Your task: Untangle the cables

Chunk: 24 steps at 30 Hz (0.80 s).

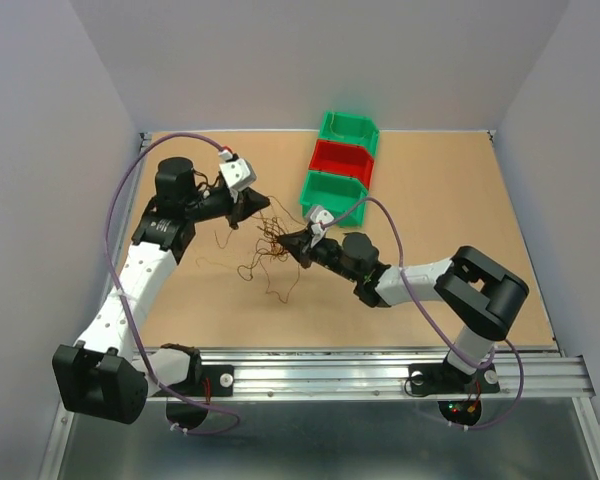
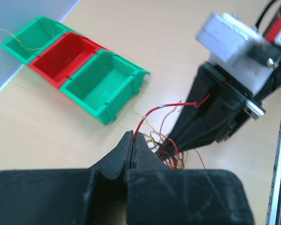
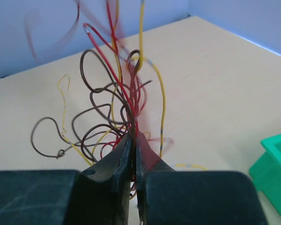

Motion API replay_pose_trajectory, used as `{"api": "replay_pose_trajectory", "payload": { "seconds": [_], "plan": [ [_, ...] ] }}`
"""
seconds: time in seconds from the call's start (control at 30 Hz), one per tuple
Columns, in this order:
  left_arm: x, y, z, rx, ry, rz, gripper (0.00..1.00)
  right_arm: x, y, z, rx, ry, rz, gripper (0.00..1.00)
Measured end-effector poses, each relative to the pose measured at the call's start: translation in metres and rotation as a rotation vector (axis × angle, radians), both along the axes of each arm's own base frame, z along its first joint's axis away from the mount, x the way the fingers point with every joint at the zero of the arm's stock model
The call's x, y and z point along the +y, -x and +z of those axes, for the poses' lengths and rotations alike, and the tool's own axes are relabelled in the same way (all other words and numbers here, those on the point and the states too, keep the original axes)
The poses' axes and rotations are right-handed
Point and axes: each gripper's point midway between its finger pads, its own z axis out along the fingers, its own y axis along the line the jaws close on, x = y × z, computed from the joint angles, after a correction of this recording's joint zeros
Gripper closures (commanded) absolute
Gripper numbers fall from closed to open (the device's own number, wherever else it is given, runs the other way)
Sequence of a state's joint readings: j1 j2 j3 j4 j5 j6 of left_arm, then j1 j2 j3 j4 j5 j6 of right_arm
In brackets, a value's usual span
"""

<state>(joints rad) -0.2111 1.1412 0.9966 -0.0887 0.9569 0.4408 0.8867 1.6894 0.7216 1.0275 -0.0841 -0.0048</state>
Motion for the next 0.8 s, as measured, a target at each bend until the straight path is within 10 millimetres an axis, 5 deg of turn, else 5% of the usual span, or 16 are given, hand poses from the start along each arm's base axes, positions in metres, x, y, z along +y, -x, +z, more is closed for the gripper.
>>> {"api": "replay_pose_trajectory", "payload": {
  "seconds": [0.13, 0.33, 0.43, 0.63, 0.73, 0.8],
  "plan": [
    [0.007, -0.014, 0.034, -0.026, 0.001, 0.103, 1.00, 0.007, 0.015, -0.012, 0.004, 0.009, 0.092, 0.70],
    [0.019, -0.022, 0.146, -0.234, 0.066, 0.205, 1.00, 0.002, 0.038, -0.057, 0.106, 0.085, 0.168, 0.69],
    [0.023, -0.014, 0.185, -0.311, 0.106, 0.233, 1.00, 0.004, 0.053, -0.072, 0.133, 0.121, 0.232, 0.68],
    [0.024, -0.004, 0.194, -0.307, 0.135, 0.234, 1.00, 0.004, 0.074, -0.085, 0.150, 0.161, 0.271, 0.19],
    [0.022, -0.005, 0.182, -0.271, 0.132, 0.224, 1.00, -0.004, 0.072, -0.071, 0.133, 0.149, 0.235, 0.14],
    [0.020, -0.007, 0.171, -0.238, 0.127, 0.216, 1.00, -0.007, 0.067, -0.042, 0.085, 0.102, 0.202, 0.12]
  ]
}}
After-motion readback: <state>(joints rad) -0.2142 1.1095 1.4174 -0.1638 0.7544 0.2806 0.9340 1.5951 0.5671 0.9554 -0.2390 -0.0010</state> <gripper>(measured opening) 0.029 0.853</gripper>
